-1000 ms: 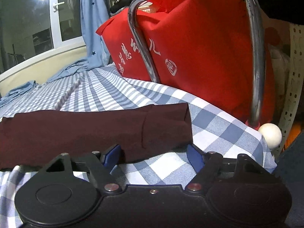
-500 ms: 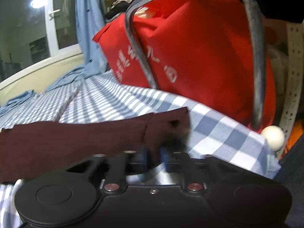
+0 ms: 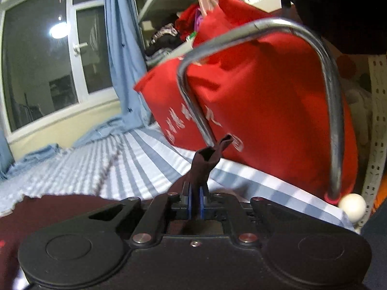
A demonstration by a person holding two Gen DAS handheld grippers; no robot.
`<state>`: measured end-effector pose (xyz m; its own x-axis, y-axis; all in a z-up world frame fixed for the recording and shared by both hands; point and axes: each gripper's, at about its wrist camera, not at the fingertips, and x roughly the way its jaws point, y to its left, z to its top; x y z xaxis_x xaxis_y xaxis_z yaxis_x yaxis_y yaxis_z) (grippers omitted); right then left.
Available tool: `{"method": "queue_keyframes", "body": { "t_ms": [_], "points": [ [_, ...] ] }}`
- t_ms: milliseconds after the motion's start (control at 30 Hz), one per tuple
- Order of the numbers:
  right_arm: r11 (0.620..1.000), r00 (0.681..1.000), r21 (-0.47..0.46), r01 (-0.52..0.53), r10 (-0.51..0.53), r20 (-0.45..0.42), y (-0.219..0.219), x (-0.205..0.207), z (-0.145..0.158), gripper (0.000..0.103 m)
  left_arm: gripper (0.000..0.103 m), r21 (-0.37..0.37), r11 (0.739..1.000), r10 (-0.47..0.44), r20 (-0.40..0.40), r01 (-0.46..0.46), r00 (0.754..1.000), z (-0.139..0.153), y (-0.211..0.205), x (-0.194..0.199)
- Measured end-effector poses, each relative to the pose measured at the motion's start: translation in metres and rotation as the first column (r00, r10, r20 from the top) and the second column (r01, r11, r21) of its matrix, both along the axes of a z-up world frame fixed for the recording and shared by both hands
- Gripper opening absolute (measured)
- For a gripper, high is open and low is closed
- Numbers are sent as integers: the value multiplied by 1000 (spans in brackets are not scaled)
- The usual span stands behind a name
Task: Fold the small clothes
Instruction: 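Lift the sleeve with the right gripper and lay it across the sweatshirt front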
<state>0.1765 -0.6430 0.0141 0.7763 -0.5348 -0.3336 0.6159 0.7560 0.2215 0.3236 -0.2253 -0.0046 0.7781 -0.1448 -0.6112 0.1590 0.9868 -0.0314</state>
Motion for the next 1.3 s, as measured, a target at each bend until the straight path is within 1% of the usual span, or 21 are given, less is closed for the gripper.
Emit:
{"method": "queue_keyframes", "body": {
  "t_ms": [133, 300, 400, 533, 700, 867, 1000, 1100, 1167, 1300],
  "points": [
    [999, 998, 19, -27, 26, 56, 4, 5, 15, 5, 102, -25, 1000, 8, -16, -9, 1000, 4, 9, 9],
    [995, 989, 51, -87, 80, 124, 15, 19, 34, 5, 102, 2, 1000, 11, -5, -11, 1000, 9, 17, 16],
    [991, 981, 42, -128, 120, 156, 29, 32, 48, 5, 102, 4, 1000, 10, 1, -10, 1000, 13, 25, 19],
    [976, 959, 25, -215, 206, 196, 54, 58, 70, 5, 102, -11, 1000, 26, 4, -26, 1000, 19, 39, 22],
    [944, 915, -9, -329, 321, 242, 98, 98, 101, 5, 102, -22, 998, 60, 15, -59, 998, 25, 64, 23],
    [890, 854, -64, -452, 452, 258, 161, 143, 132, 5, 102, -38, 992, 124, 26, -123, 992, 32, 100, 21],
    [828, 797, -77, -555, 556, 237, 224, 175, 140, 5, 102, -51, 980, 196, 32, -195, 980, 37, 135, 18],
    [775, 751, -87, -626, 630, 197, 276, 192, 137, 5, 102, -70, 966, 251, 33, -249, 967, 40, 164, 13],
    [732, 716, -87, -676, 680, 161, 316, 203, 129, 5, 102, -78, 956, 286, 32, -283, 958, 40, 183, 10],
    [660, 659, -85, -747, 751, 42, 393, 222, 103, 5, 102, -76, 938, 342, 31, -338, 939, 40, 214, 4]
  ]
}}
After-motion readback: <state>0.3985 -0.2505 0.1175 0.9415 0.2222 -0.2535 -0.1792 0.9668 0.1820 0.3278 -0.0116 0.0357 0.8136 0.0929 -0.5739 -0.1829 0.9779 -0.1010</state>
